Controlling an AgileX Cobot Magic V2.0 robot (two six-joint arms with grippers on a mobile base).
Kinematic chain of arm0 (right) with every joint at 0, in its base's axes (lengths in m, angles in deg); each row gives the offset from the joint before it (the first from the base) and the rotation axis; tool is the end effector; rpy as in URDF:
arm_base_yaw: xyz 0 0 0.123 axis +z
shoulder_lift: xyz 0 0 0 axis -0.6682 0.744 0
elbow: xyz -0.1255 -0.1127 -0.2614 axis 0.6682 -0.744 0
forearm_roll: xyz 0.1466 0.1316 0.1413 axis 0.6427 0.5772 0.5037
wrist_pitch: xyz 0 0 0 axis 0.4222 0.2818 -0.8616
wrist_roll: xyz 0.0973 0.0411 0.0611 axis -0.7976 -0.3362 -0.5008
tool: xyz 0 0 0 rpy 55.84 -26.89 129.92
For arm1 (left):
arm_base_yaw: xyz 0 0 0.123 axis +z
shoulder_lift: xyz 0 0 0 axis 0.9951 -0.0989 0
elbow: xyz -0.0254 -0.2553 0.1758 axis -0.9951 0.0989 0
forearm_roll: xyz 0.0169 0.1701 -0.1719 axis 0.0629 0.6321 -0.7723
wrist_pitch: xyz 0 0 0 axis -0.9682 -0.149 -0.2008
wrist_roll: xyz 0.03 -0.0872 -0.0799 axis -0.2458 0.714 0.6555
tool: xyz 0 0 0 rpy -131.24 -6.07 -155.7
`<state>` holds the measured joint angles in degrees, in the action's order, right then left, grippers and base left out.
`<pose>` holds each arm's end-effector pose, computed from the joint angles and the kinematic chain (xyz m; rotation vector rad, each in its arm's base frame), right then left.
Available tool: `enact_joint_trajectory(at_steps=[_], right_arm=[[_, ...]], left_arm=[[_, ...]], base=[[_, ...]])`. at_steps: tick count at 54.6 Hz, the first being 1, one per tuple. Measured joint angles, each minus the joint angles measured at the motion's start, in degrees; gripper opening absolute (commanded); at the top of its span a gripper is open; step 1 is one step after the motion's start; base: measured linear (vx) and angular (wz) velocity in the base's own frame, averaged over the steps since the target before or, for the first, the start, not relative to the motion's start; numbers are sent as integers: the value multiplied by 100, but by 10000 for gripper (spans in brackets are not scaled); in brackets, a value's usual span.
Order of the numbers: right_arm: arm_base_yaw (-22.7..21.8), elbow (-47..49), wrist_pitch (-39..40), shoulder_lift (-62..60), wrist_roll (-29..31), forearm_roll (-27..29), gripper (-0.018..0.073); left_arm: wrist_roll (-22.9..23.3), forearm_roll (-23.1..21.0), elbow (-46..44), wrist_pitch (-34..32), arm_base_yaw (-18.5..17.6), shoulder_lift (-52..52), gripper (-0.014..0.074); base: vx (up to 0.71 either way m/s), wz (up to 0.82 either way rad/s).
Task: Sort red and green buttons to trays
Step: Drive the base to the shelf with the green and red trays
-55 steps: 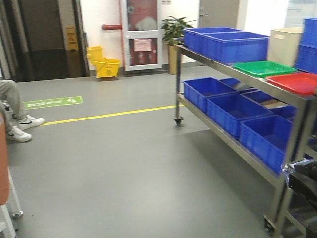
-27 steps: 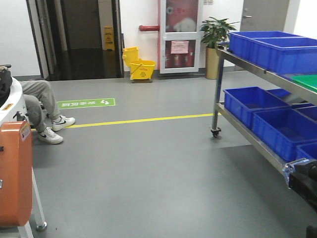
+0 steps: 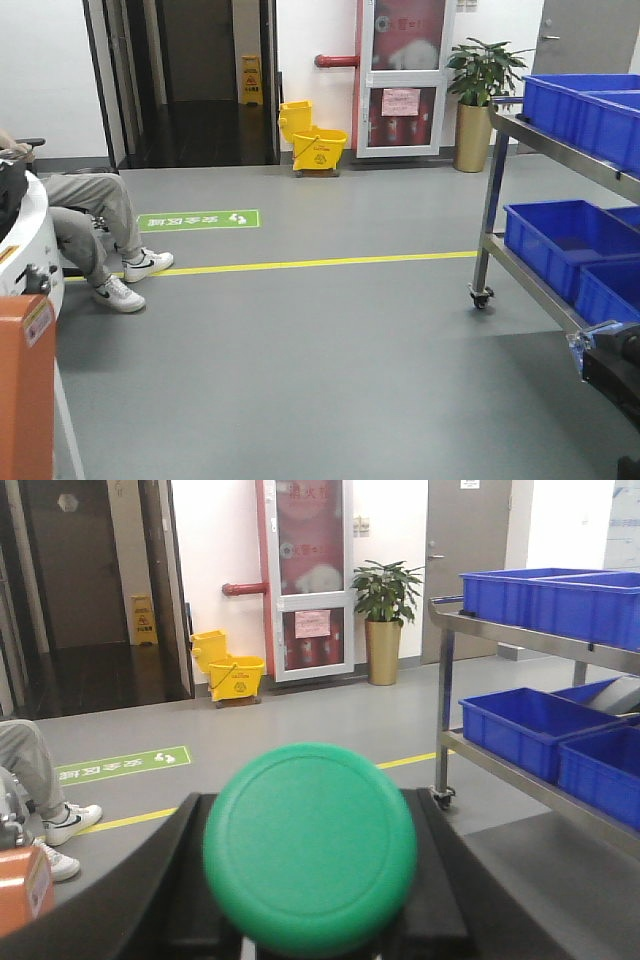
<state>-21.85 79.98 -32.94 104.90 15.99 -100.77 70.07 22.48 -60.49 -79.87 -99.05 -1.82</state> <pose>0.1426 0.0426 0.3759 -0.3190 1.7284 0.1363 0.1035 -0.0262 0.3677 0.1978 1.5256 -0.1918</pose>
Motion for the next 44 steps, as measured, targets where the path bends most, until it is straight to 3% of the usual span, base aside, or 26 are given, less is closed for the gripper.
enact_joint_trajectory(at_steps=[44], right_arm=[[0,0,-6,-2,0,0,-9]], left_arm=[[0,0,0,0,0,0,-6]], base=[[52,-2]])
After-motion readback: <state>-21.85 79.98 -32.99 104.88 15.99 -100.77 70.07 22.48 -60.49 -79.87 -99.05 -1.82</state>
